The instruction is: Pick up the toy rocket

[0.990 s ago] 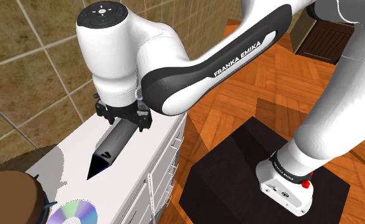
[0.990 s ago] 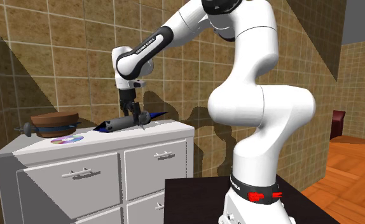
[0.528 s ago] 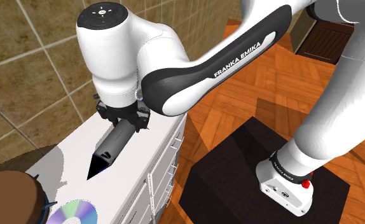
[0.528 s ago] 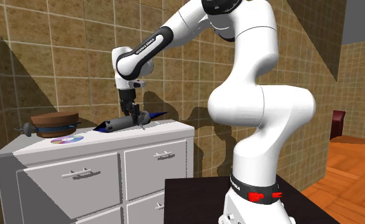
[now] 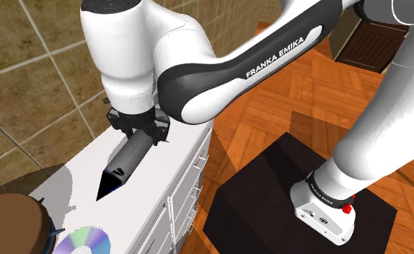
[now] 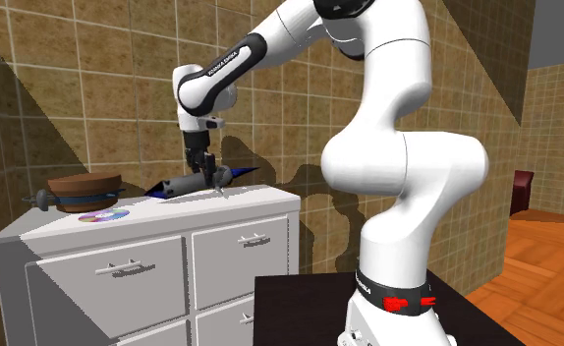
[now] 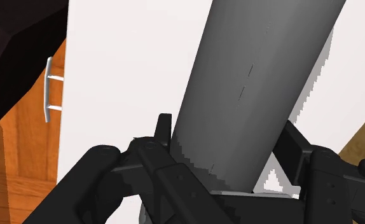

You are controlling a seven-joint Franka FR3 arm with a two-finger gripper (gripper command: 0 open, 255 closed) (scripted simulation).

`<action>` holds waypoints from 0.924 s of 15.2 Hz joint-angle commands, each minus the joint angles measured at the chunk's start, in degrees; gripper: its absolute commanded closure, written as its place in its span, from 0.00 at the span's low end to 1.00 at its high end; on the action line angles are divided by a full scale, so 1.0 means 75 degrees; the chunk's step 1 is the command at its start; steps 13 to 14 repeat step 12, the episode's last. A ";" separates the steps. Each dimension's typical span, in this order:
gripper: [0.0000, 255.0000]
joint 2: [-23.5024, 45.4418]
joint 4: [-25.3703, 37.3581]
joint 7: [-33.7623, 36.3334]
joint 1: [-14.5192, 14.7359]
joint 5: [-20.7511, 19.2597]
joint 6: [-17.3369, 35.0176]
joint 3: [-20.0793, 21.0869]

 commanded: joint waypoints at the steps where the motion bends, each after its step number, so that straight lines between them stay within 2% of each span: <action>1: 1.00 -0.0143 0.0091 -0.0150 -0.0138 0.0189 -0.0130 0.0140; 10: 1.00 -0.0706 0.0590 -0.0739 -0.0648 0.0932 -0.0760 0.0649; 14: 1.00 -0.0715 0.0599 -0.0748 -0.0655 0.0944 -0.0771 0.0655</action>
